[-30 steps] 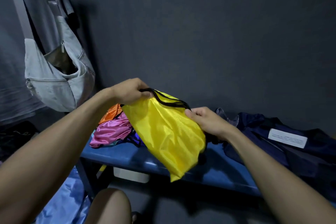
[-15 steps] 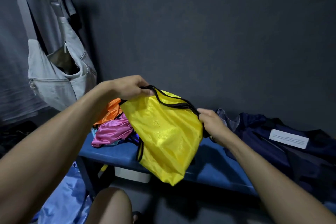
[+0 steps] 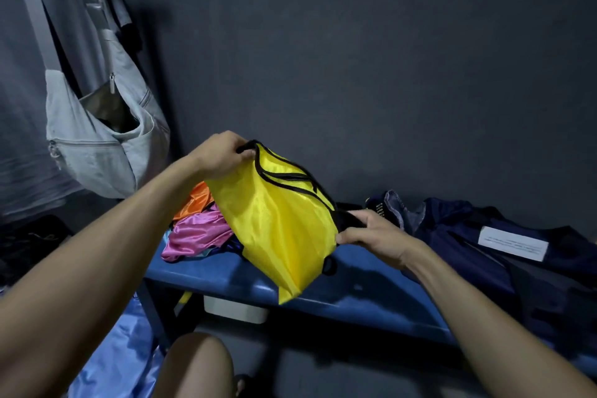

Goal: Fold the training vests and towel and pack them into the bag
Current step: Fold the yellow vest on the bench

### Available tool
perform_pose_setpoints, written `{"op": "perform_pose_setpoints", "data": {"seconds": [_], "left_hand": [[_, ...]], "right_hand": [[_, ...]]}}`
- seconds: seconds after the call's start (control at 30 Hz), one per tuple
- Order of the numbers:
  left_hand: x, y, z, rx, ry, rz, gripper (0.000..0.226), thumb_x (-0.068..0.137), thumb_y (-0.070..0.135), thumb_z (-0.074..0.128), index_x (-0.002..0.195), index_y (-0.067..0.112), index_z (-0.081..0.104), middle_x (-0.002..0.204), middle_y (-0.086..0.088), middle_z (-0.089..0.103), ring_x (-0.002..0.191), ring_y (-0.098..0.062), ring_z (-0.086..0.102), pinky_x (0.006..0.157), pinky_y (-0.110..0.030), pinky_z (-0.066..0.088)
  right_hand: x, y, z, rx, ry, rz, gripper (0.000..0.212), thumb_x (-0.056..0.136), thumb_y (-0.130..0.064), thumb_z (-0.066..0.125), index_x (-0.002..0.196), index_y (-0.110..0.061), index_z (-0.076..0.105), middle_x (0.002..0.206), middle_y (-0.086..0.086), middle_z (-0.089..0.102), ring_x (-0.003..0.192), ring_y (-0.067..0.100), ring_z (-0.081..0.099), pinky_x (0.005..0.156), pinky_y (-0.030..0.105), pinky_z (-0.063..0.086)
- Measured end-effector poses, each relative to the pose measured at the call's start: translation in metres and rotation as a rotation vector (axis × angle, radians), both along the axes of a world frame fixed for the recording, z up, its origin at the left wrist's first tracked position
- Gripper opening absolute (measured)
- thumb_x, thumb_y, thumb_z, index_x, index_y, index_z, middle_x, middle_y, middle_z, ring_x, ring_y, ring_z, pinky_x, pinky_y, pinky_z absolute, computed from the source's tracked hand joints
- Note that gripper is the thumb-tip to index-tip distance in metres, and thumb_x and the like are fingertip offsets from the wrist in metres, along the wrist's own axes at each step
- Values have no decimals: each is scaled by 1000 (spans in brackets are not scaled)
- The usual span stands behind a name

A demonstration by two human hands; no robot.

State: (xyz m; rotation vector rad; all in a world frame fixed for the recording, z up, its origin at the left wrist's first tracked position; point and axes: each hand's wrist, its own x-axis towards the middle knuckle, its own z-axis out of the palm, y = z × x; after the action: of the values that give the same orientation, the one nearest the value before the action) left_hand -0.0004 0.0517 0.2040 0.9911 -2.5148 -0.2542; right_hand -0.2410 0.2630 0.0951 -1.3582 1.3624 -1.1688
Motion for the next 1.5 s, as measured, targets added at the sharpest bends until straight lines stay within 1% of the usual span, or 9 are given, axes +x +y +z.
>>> {"op": "perform_pose_setpoints", "data": {"seconds": [0.2,0.43,0.6,0.73,0.83,1.0,1.17,1.4,1.5], "left_hand": [[-5,-1,-34,30,-111,-34,26,105,28,56,100,7,71,91,-13,69,86,-31,64,70,-36,40],[17,-22,-50,56,-102,-14,27,104,29,56,98,8,72,91,-11,73,83,-32,68,77,-46,53],[24,-23,-30,34,-33,-24,23,102,24,61,95,6,72,86,-9,69,81,-28,63,70,-34,41],[16,4,-11,453,87,-219,21,102,17,61,93,3,74,77,3,69,70,-12,63,64,-25,52],[11,17,-4,635,142,-310,22,101,18,63,96,2,76,84,-7,75,72,-15,69,67,-28,57],[-9,41,8,384,-72,-445,32,101,23,65,71,31,74,65,14,55,60,-3,48,59,-21,41],[-26,58,9,200,-145,-422,36,98,28,67,62,24,63,57,12,44,53,0,40,54,-22,35],[-24,66,5,78,-240,-400,32,96,35,67,65,26,63,55,9,44,52,-5,39,52,-24,34],[-20,65,6,85,-247,-413,31,97,37,65,75,16,68,57,9,46,52,-6,40,53,-26,35]], "right_hand": [[28,-2,25,-352,240,-22,9,102,-9,61,104,-14,69,85,-17,64,81,1,58,76,20,45],[22,12,30,-227,381,27,29,103,-31,60,81,-12,60,72,-8,48,69,8,43,64,29,33],[-6,11,15,-39,688,-59,32,90,-30,72,69,-18,51,64,-9,39,60,7,34,60,35,27],[-9,8,10,97,290,-7,17,95,2,65,81,-7,64,71,-2,58,69,10,54,64,23,45],[-17,1,0,237,433,-158,19,90,15,55,89,-2,65,84,10,68,82,19,62,71,32,51],[5,2,27,57,387,-313,37,103,-15,59,140,-17,55,132,0,62,112,8,57,76,6,45],[58,-1,41,-224,342,-209,93,72,-61,82,151,-43,37,146,-20,48,130,-4,49,104,20,43],[67,-25,37,-369,355,-354,29,79,-15,71,106,-25,72,93,-13,75,87,1,68,78,24,50],[56,-20,42,-355,377,-344,24,82,-2,62,93,-19,76,82,-9,74,75,5,66,67,31,52]]}}
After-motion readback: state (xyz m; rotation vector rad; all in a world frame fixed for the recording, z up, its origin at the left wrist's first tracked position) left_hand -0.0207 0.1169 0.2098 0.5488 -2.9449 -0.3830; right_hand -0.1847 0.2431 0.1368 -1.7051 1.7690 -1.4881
